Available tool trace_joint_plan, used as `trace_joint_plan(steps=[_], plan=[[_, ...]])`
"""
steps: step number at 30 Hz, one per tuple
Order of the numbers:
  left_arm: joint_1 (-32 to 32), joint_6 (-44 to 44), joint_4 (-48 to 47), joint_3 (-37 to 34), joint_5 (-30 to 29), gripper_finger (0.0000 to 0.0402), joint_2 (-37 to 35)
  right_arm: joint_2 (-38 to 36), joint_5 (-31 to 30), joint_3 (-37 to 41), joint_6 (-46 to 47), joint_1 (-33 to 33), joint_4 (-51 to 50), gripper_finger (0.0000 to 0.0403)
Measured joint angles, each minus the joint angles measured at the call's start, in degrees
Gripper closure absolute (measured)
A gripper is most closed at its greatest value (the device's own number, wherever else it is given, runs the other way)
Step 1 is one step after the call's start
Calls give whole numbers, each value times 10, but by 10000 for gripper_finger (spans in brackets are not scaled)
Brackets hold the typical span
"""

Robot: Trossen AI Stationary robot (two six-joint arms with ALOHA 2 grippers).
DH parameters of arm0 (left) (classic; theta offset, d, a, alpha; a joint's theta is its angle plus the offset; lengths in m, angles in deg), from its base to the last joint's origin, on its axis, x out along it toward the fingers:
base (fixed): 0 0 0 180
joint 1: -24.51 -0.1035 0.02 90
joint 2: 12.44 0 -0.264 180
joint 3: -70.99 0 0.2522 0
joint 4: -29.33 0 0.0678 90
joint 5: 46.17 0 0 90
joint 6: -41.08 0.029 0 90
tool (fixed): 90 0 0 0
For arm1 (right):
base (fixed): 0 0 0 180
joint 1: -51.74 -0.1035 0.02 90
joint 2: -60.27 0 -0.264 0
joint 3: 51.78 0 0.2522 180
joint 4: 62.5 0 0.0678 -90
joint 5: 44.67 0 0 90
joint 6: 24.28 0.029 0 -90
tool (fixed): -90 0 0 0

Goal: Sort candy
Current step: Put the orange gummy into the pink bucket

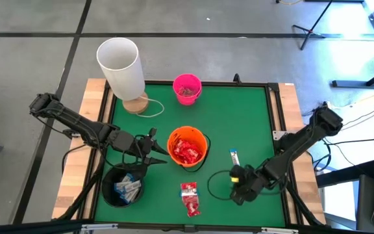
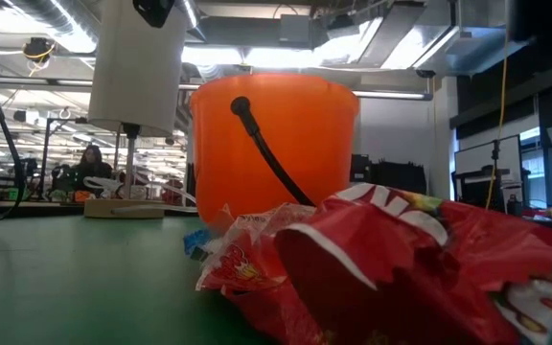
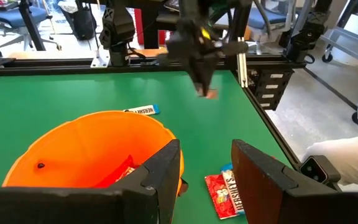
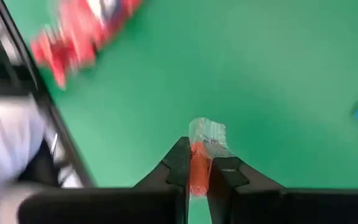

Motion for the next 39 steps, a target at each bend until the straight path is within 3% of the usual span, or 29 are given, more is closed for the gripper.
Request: trace_joint_plan(steps=[9,12,15,19,26,39], plan=[[0,0,0,0,0,266,0,-76,-308,0,-115,39,-5,372],[0,0,0,0,0,266,0,-88,-367,0,-152,63,-7,372],[0,0,0,0,0,266,0,-96,-387,0,-182,93,1,372],[0,0,-1,0,0,266,0,-104,-355,0,-278,136,53,372],[0,0,-5,0,-4,266,0,-111,-235,-1,-450,220,159,372],[5,-19,-58,0,-5,266,-8,-112,-2,4,-627,443,321,372]])
